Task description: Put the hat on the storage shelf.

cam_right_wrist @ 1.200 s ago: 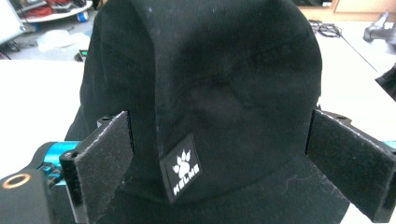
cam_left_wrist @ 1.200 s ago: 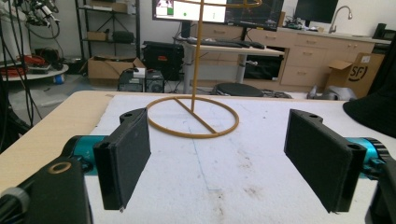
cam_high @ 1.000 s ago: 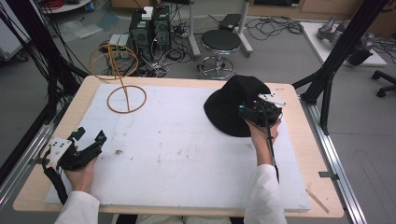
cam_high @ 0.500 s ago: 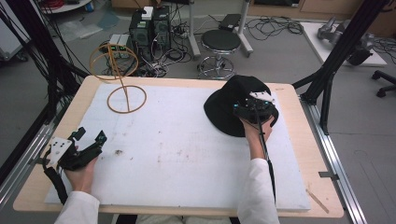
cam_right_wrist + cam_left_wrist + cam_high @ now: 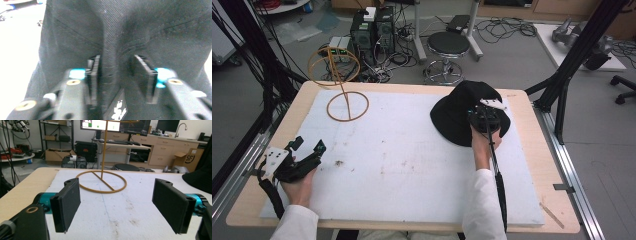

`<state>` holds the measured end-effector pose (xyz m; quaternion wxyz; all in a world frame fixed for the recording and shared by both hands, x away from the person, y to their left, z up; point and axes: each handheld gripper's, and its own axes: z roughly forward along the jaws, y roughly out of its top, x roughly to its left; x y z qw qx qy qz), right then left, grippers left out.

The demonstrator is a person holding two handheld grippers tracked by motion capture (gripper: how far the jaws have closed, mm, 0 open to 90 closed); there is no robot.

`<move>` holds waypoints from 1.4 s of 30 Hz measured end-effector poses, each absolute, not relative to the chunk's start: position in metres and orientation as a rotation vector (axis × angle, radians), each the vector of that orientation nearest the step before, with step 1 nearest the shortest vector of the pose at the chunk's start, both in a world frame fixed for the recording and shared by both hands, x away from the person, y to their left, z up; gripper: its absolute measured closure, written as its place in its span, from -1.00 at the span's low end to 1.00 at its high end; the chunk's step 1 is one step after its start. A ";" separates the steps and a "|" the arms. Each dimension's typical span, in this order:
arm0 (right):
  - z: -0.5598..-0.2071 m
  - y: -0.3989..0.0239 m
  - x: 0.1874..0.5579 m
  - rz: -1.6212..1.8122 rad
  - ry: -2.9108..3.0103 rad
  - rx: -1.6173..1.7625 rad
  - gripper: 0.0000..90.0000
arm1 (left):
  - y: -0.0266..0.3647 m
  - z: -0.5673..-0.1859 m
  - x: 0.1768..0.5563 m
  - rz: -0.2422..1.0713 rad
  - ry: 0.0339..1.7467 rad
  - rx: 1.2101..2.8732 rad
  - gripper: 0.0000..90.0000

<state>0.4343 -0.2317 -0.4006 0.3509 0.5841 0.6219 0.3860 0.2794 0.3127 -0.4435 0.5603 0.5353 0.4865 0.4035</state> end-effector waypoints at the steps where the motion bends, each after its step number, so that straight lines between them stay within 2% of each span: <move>1: -0.400 -0.230 0.434 0.989 1.612 1.498 0.56 | 0.314 -0.444 0.279 0.945 1.151 1.260 -0.49; 2: -0.400 -0.229 0.434 0.997 1.602 1.499 0.80 | 0.315 -0.444 0.279 0.940 1.160 1.249 -0.49; 6: -0.401 -0.233 0.434 1.047 1.585 1.549 0.90 | 0.317 -0.444 0.279 0.941 1.166 1.240 -0.49; 14: -0.397 -0.232 0.430 0.996 1.593 1.472 0.92 | 0.316 -0.444 0.278 0.939 1.165 1.240 -0.49; 28: -0.387 -0.232 0.417 1.129 1.580 1.419 0.92 | 0.318 -0.445 0.279 0.906 1.168 1.229 -0.48; 42: -0.351 -0.227 0.391 1.332 1.508 1.257 0.92 | 0.317 -0.445 0.277 0.912 1.161 1.231 -0.48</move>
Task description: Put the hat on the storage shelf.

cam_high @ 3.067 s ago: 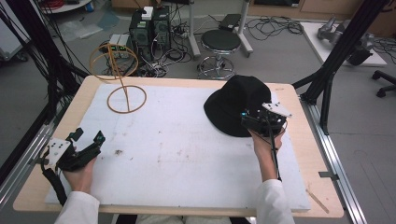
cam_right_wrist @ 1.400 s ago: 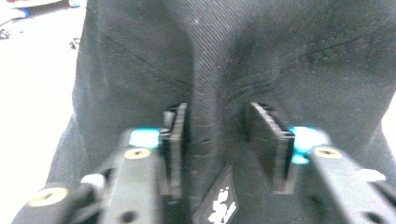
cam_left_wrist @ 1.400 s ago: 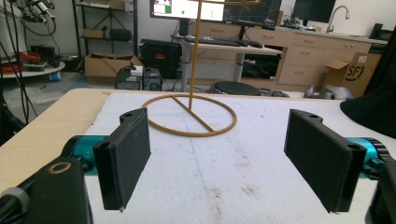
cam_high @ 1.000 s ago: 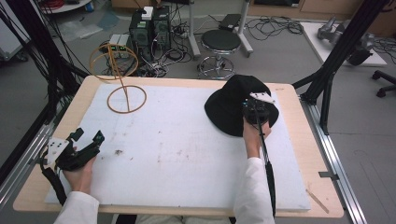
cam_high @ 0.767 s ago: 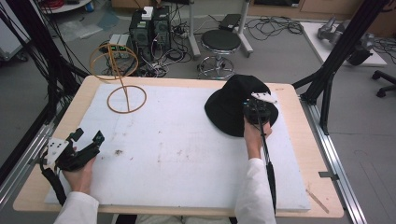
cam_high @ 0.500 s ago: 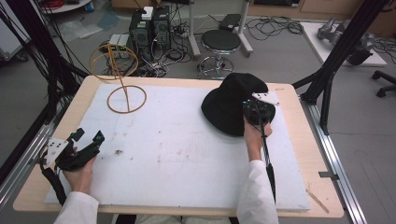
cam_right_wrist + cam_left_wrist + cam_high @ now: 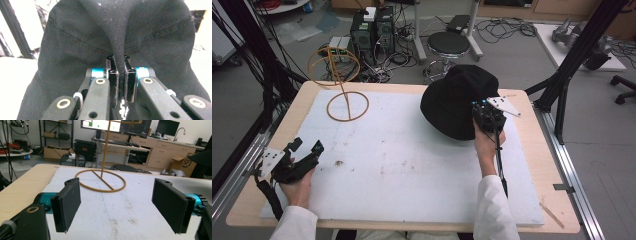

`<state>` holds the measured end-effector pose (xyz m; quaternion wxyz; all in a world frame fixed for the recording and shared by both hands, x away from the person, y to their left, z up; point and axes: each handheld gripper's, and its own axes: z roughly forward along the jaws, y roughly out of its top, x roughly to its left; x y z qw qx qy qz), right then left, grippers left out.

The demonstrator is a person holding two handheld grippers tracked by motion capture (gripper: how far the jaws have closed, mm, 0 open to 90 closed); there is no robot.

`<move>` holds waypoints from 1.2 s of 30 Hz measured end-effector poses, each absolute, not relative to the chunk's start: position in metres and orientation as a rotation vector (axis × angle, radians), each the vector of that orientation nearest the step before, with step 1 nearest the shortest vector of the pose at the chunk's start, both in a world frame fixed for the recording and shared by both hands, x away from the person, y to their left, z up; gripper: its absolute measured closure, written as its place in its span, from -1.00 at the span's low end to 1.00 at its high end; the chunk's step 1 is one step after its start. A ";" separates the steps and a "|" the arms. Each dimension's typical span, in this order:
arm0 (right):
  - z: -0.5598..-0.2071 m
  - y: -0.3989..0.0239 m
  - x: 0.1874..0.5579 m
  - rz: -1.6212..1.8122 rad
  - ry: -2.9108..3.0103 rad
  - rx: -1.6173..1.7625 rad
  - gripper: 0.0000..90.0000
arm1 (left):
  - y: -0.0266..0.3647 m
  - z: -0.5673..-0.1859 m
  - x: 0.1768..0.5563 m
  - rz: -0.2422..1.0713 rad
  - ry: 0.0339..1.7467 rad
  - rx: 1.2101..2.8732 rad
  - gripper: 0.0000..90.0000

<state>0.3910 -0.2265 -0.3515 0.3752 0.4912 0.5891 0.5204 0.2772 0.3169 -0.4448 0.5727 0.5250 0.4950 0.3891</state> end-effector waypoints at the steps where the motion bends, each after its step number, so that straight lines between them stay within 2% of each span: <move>1: -0.349 -0.226 0.390 1.339 1.506 1.244 0.92 | 0.317 -0.445 0.277 0.912 1.161 1.231 -0.48; 20: -0.298 -0.172 0.379 1.578 1.473 1.049 0.92 | 0.316 -0.444 0.275 0.951 1.140 1.249 -0.48; 36: -0.270 -0.114 0.390 1.700 1.489 0.940 0.92 | 0.322 -0.443 0.265 1.007 1.133 1.271 -0.48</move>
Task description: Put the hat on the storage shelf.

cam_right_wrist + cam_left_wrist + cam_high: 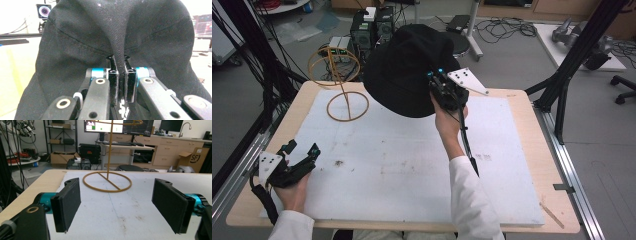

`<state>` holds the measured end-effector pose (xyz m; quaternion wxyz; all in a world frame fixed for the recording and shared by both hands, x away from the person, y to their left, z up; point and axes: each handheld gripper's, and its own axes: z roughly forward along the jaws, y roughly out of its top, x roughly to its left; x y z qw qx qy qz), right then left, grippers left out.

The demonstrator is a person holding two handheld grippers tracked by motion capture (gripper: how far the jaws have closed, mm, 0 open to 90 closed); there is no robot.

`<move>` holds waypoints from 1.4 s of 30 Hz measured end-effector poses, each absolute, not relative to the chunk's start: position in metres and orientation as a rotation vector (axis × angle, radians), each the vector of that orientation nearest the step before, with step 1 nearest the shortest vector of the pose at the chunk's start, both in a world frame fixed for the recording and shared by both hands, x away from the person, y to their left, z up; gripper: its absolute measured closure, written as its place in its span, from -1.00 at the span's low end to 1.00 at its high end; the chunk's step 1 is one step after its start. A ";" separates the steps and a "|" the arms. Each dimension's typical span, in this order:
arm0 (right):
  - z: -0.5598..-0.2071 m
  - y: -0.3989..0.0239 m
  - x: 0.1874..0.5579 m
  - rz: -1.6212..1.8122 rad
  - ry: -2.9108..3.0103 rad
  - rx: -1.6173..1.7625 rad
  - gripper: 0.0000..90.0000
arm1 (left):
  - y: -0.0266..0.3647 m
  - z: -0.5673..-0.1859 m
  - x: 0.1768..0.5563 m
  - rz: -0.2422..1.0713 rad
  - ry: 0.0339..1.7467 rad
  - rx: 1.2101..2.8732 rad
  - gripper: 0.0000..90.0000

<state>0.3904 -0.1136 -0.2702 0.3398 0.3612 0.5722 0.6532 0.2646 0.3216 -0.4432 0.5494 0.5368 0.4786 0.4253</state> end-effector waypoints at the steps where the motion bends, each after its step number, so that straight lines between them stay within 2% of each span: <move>1: -0.269 -0.110 0.392 1.702 1.494 0.937 0.92 | 0.322 -0.443 0.264 1.012 1.132 1.281 -0.48; 12: -0.255 -0.067 0.402 1.765 1.532 0.880 0.92 | 0.321 -0.444 0.260 1.022 1.124 1.300 -0.48; 19: -0.247 -0.024 0.415 1.789 1.559 0.847 0.92 | 0.322 -0.444 0.258 1.023 1.110 1.298 -0.48; 42: -0.256 0.078 0.469 1.835 1.611 0.859 0.92 | 0.327 -0.445 0.254 1.014 1.108 1.273 -0.48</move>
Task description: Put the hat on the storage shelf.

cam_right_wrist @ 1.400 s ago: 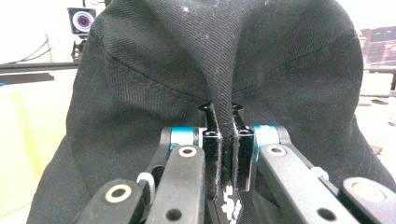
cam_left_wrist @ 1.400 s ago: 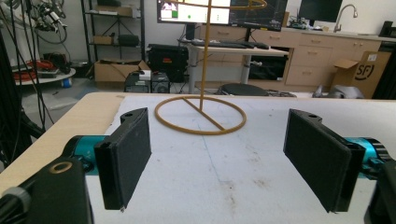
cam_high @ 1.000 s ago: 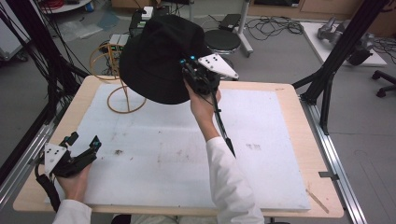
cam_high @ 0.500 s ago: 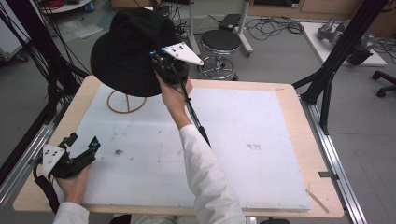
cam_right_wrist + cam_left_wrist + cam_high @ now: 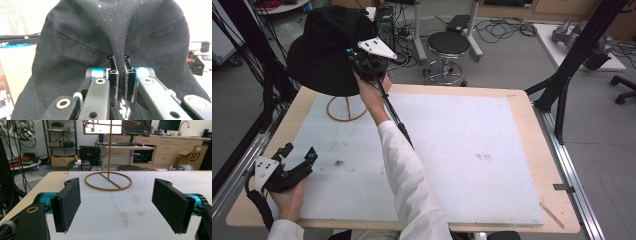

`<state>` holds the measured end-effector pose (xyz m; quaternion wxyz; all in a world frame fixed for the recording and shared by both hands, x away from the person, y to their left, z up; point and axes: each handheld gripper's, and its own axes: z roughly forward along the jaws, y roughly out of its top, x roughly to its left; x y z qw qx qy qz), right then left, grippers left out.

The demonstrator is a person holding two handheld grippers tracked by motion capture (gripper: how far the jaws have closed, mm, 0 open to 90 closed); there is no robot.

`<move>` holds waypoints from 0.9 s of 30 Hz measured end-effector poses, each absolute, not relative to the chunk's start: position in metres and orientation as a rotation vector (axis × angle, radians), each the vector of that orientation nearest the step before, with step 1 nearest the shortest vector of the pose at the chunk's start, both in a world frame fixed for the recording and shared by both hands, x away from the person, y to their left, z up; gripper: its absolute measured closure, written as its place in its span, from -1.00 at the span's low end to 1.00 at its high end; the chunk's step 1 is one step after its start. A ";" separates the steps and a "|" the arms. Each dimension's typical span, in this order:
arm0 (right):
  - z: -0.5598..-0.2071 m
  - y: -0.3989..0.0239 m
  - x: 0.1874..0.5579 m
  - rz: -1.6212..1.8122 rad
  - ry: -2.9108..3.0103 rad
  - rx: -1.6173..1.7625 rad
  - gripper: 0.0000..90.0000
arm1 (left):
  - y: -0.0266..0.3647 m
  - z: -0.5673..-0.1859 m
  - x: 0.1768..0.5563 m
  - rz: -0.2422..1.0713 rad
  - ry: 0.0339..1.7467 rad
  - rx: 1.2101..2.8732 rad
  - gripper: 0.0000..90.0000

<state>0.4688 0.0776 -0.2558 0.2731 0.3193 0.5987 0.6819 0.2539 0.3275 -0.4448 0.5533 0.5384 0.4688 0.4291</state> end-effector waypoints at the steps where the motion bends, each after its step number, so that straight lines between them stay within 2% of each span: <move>1: -0.257 0.081 0.472 1.848 1.613 0.866 0.92 | 0.328 -0.445 0.254 0.999 1.110 1.261 -0.48; 11: -0.262 0.114 0.495 1.798 1.636 0.857 0.92 | 0.331 -0.445 0.252 1.001 1.115 1.258 -0.48; 27: -0.274 0.125 0.504 1.734 1.726 0.850 0.92 | 0.337 -0.445 0.247 1.016 1.133 1.242 -0.48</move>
